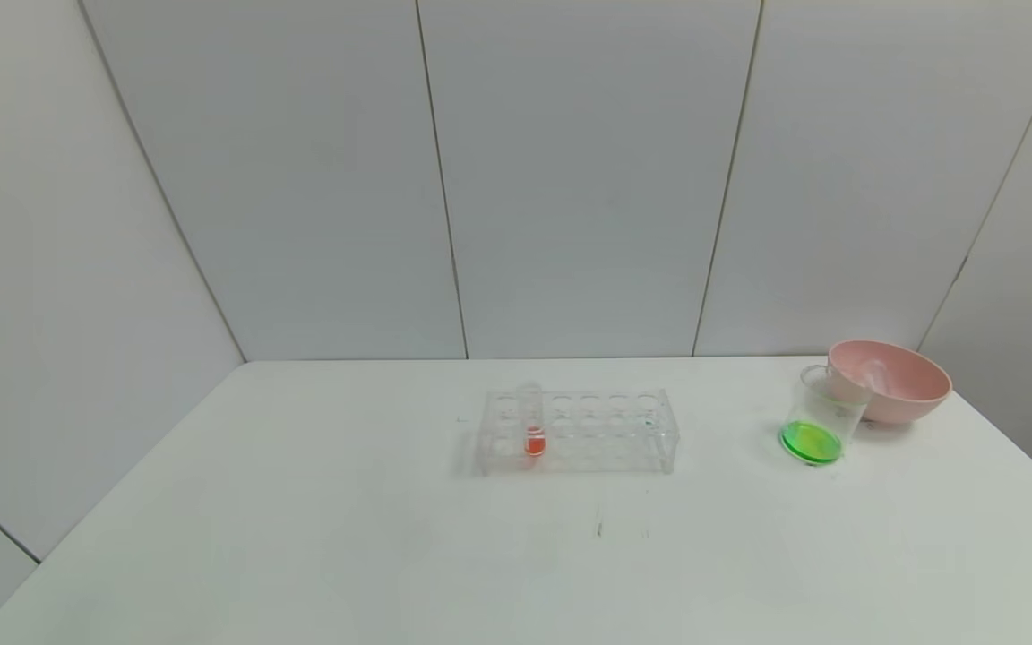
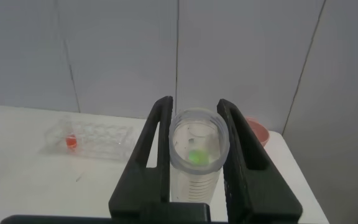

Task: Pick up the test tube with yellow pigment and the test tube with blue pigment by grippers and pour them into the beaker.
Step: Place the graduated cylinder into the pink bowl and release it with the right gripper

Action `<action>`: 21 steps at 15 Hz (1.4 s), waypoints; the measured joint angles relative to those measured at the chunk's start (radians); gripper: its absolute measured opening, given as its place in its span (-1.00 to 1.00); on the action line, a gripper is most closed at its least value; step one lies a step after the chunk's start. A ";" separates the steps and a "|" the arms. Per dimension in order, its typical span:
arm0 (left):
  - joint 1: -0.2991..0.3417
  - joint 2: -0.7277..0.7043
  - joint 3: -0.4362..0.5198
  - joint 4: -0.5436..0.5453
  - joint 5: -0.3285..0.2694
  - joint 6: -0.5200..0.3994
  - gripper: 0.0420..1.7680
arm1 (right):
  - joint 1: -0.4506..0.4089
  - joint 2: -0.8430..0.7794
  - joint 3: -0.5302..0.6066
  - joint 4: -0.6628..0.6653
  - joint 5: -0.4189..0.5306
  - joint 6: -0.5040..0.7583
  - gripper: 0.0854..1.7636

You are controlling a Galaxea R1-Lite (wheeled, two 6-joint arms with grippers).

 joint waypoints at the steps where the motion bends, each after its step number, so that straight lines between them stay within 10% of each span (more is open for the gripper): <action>1: 0.000 0.000 0.000 0.000 0.000 0.000 1.00 | -0.024 -0.038 0.008 0.015 0.003 0.000 -0.45; 14: 0.000 0.000 0.000 0.000 0.000 0.000 1.00 | -0.067 -0.363 0.432 -0.103 -0.080 -0.087 -0.45; 21: 0.000 0.000 0.000 0.000 0.000 0.000 1.00 | -0.067 -0.370 0.499 0.086 -0.053 -0.056 -0.45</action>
